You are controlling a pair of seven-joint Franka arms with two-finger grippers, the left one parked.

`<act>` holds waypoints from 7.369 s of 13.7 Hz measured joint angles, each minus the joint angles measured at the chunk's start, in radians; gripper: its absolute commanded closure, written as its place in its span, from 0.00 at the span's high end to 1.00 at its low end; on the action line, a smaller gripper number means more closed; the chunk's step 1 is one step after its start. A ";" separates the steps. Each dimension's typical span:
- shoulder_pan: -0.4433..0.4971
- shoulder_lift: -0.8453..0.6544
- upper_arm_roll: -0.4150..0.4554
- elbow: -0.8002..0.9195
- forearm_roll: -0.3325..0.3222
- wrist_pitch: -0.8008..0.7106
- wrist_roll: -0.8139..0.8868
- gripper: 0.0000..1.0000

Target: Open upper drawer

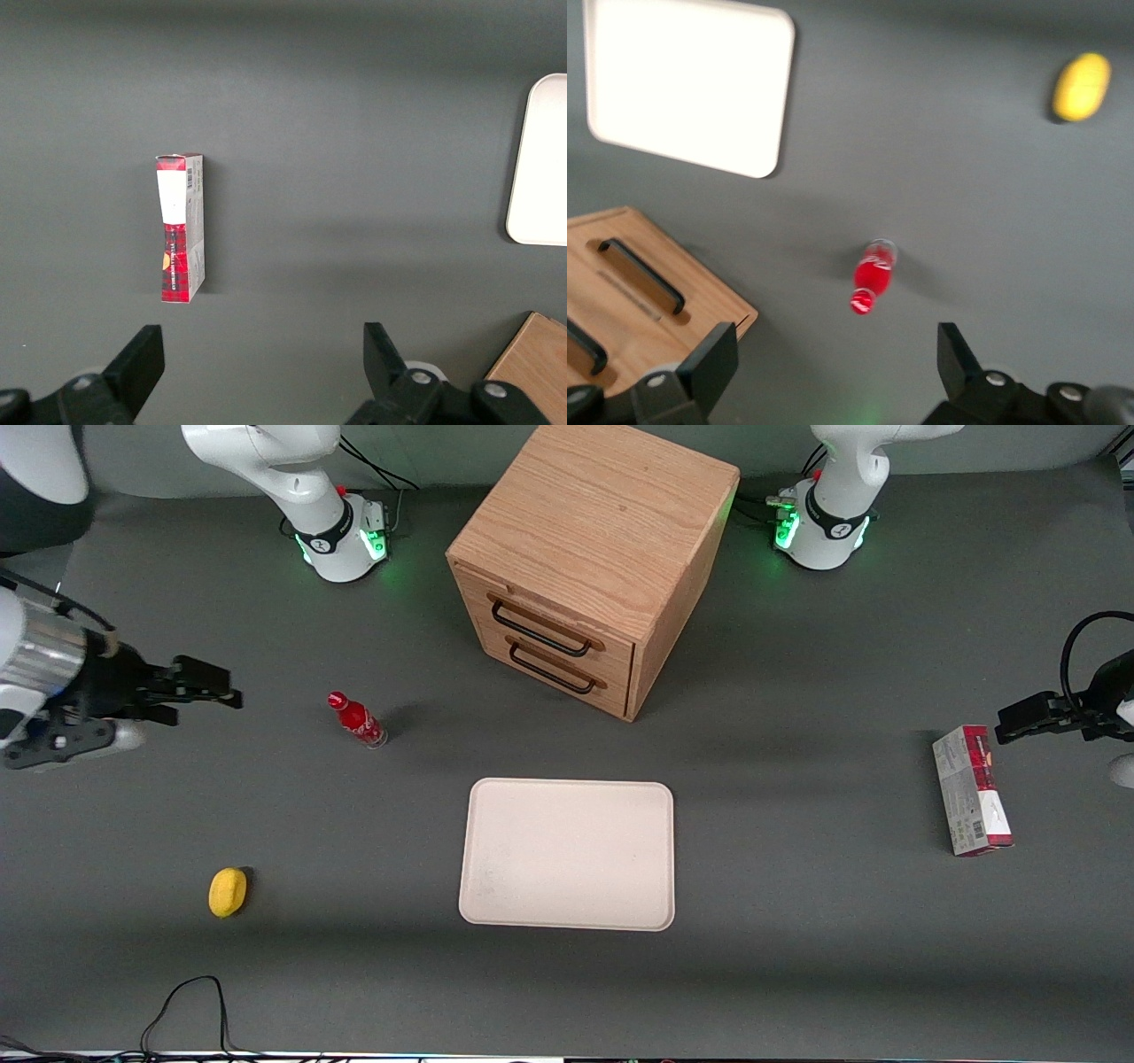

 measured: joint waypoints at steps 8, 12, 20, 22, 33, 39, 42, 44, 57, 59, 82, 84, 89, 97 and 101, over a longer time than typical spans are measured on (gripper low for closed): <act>0.226 0.085 0.015 0.004 0.071 0.002 -0.244 1.00; 0.269 0.176 0.018 0.005 0.183 0.002 -0.329 1.00; 0.355 0.239 0.033 0.005 0.255 -0.004 -0.410 1.00; 0.395 0.241 0.032 0.001 0.255 0.002 -0.410 1.00; 0.463 0.250 0.029 -0.064 0.242 0.061 -0.410 1.00; 0.487 0.249 0.029 -0.104 0.242 0.125 -0.410 1.00; 0.490 0.248 0.029 -0.114 0.242 0.140 -0.410 1.00; 0.497 0.248 0.029 -0.129 0.242 0.161 -0.410 1.00; 0.510 0.247 0.025 -0.176 0.240 0.243 -0.433 1.00; 0.510 0.247 0.025 -0.176 0.223 0.253 -0.433 1.00; 0.445 0.254 -0.023 -0.183 0.200 0.318 -0.502 1.00; 0.431 0.254 -0.023 -0.183 0.200 0.327 -0.504 1.00; 0.408 0.257 -0.023 -0.182 0.200 0.345 -0.505 1.00; 0.363 0.284 -0.023 -0.148 0.200 0.357 -0.506 1.00; 0.340 0.316 -0.024 -0.110 0.200 0.361 -0.506 1.00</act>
